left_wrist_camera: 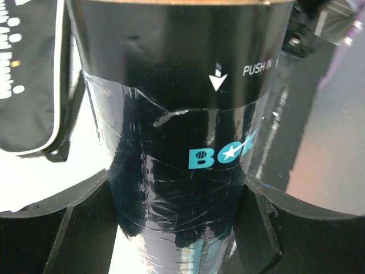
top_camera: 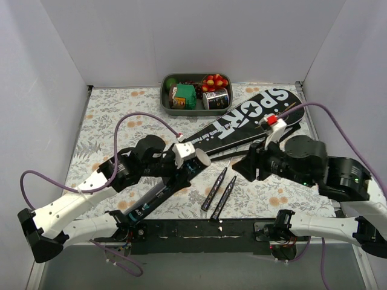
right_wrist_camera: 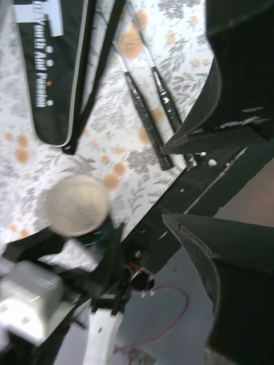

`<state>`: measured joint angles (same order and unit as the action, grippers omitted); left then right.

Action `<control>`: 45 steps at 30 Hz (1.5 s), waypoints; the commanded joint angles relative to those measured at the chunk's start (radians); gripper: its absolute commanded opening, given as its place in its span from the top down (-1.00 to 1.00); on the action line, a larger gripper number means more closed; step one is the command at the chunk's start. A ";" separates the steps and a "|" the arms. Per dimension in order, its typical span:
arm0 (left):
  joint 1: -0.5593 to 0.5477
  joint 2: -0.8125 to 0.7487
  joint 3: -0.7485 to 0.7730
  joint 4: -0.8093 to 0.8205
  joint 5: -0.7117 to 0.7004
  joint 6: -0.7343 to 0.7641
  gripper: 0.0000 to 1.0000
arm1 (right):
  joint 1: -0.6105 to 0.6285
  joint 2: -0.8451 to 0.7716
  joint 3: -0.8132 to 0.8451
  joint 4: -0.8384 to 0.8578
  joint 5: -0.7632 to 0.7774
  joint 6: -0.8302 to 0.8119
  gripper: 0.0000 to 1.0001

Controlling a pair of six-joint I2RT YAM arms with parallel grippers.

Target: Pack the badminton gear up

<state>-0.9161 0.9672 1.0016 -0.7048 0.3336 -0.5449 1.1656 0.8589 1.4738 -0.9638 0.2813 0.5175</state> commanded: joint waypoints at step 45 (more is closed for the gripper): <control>0.818 0.964 0.425 0.502 -1.046 0.086 -0.96 | 0.003 -0.084 -0.664 0.332 -0.226 0.121 -0.22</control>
<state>-0.1074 2.0258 1.3548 -0.2520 -0.7174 -0.4393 1.1664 0.7650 0.8017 -0.6777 0.0666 0.6319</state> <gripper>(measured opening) 0.980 0.604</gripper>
